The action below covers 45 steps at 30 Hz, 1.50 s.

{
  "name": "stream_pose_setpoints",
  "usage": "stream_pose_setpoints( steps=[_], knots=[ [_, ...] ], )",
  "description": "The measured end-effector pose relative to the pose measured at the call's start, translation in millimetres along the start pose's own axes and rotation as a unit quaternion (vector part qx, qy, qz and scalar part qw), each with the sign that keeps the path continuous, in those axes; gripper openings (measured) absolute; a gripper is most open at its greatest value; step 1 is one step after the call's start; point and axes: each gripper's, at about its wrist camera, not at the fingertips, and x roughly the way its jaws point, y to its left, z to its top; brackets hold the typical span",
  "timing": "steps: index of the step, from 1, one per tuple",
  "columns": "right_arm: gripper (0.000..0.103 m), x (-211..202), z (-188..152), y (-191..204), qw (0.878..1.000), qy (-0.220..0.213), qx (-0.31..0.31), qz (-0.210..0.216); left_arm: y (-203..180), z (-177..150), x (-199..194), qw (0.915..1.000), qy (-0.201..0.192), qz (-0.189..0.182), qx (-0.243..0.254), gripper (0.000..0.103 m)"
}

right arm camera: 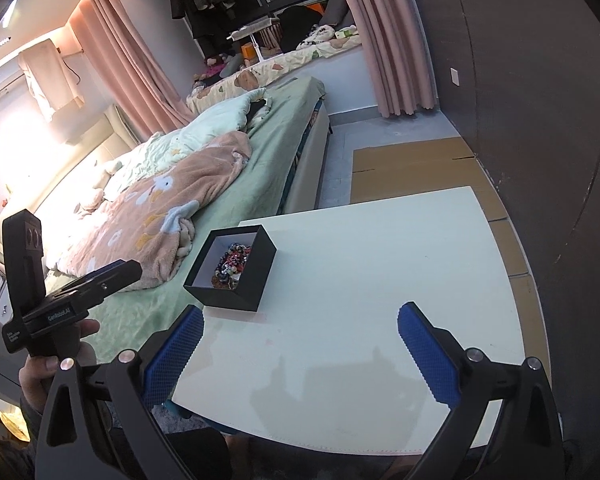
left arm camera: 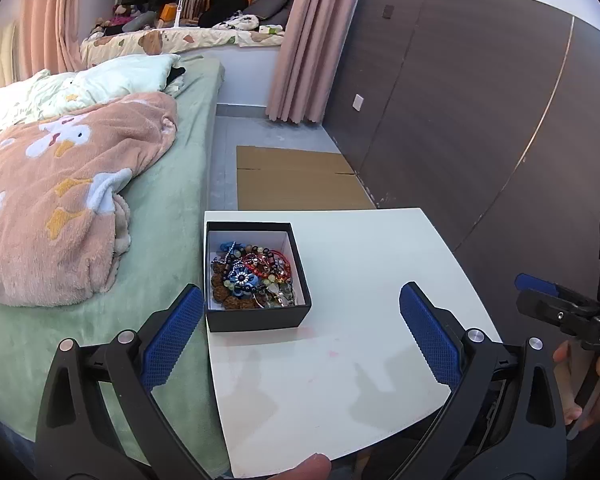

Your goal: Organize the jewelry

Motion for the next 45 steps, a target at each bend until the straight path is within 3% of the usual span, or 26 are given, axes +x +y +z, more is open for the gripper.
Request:
stream_pose_setpoints(
  steps=[45],
  knots=[
    [0.095, -8.8, 7.4, 2.7, 1.0, -0.004, -0.008, -0.003, -13.6, 4.5, -15.6, 0.9994, -0.019, 0.023, 0.018, 0.098]
  ],
)
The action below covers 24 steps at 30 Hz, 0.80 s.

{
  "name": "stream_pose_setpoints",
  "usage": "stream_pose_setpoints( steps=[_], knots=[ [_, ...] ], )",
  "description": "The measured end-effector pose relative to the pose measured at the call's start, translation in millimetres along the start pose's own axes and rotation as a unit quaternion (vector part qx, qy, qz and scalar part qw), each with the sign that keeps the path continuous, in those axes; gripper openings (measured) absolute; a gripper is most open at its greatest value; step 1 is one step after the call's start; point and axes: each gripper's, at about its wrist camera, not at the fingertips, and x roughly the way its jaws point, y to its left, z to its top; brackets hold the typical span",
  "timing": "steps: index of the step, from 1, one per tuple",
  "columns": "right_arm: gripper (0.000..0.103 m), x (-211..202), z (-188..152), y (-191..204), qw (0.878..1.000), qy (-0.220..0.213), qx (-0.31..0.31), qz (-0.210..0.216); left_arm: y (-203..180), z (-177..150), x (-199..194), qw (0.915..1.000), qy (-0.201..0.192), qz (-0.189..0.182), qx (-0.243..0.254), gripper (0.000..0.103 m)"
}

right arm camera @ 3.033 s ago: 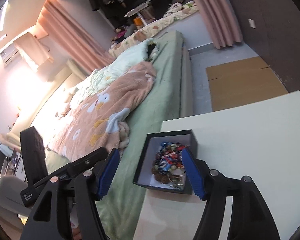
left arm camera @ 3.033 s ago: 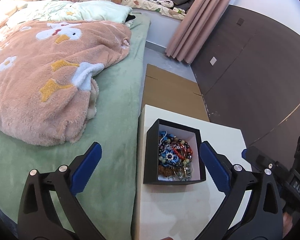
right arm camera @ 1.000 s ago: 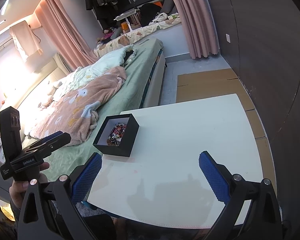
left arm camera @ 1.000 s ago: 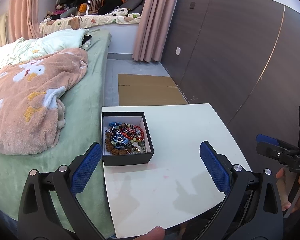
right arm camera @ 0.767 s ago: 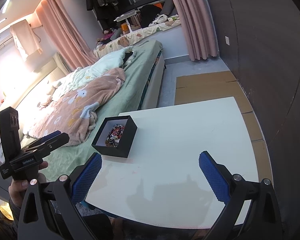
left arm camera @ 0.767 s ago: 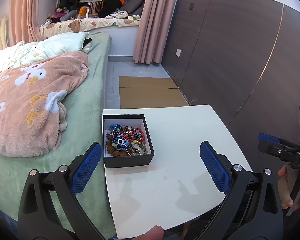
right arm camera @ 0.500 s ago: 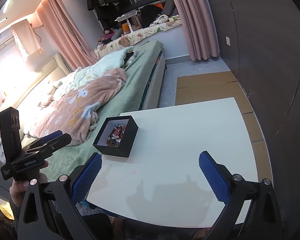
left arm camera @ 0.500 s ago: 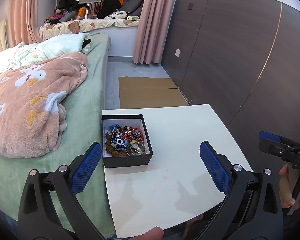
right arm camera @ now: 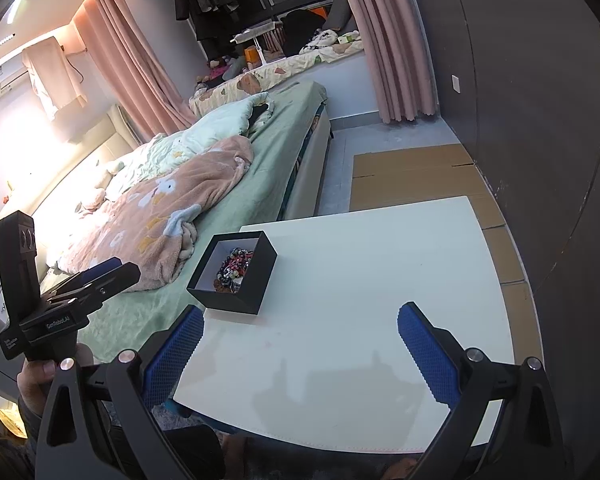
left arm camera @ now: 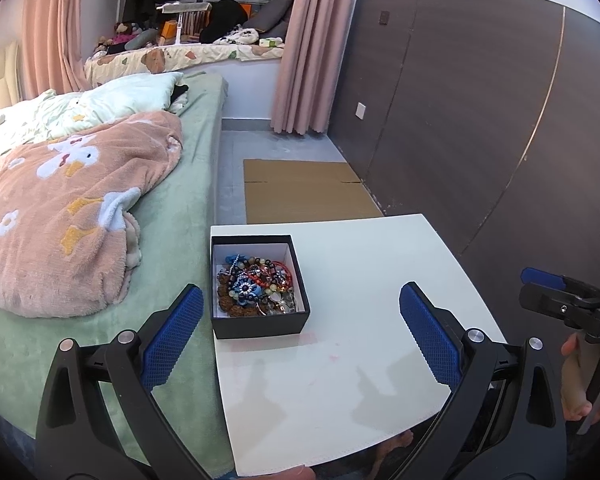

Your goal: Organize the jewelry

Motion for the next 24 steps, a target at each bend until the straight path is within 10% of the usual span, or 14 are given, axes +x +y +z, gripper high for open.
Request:
stream_pose_setpoints(
  steps=[24],
  knots=[
    [0.095, 4.9, -4.0, 2.0, 1.0, 0.007, -0.001, -0.005, -10.2, -3.7, -1.2, 0.9998, -0.001, 0.009, 0.02, 0.098]
  ],
)
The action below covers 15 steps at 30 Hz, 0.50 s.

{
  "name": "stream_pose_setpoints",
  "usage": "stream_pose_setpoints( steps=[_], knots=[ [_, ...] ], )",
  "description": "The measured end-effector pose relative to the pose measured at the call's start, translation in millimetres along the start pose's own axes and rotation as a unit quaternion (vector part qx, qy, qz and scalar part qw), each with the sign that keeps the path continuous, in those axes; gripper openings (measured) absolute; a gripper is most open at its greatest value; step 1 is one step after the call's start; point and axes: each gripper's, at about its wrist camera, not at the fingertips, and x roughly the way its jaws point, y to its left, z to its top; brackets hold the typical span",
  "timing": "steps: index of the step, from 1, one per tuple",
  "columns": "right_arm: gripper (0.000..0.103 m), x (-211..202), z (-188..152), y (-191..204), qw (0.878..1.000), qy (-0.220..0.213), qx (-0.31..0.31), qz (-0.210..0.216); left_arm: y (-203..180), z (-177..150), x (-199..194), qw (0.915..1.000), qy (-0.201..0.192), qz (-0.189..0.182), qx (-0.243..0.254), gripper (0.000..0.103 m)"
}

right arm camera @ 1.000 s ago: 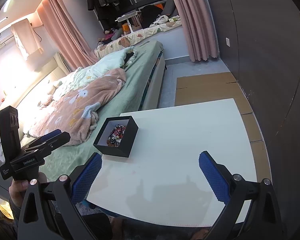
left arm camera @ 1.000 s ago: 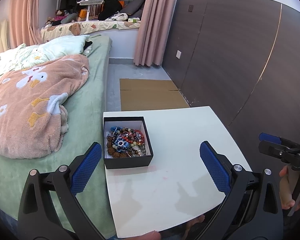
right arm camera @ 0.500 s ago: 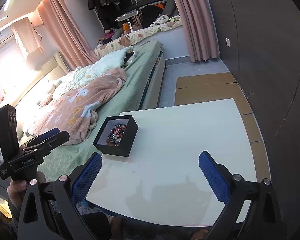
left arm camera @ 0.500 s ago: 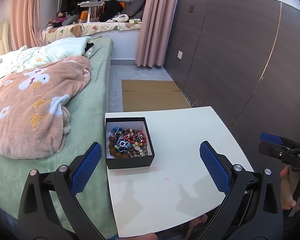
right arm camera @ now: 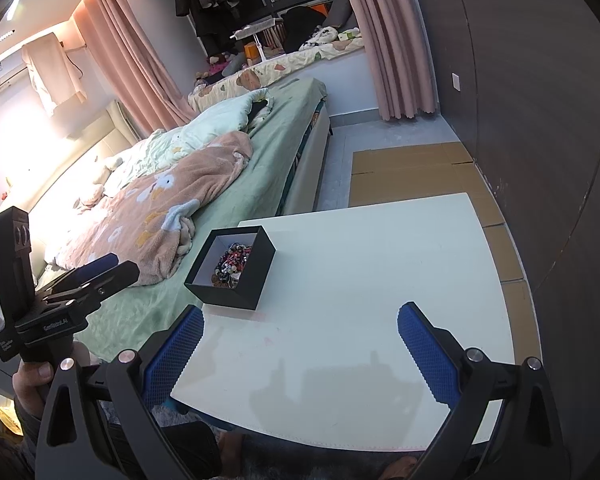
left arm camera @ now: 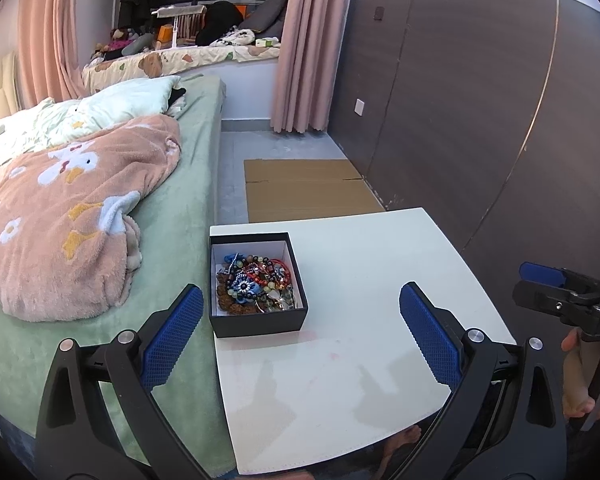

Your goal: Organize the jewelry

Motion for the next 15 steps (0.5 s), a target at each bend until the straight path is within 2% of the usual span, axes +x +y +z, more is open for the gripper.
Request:
stream_pose_setpoints(
  steps=[6, 15],
  knots=[
    [0.095, 3.8, -0.1, -2.8, 1.0, 0.004, 0.003, -0.002, -8.2, -1.3, 0.7, 1.0, -0.002, -0.002, 0.008, 0.098],
    [0.095, 6.0, -0.8, -2.7, 1.0, 0.004, 0.006, -0.001, -9.2, -1.9, 16.4, 0.9997, 0.014, 0.014, 0.01, 0.098]
  ],
)
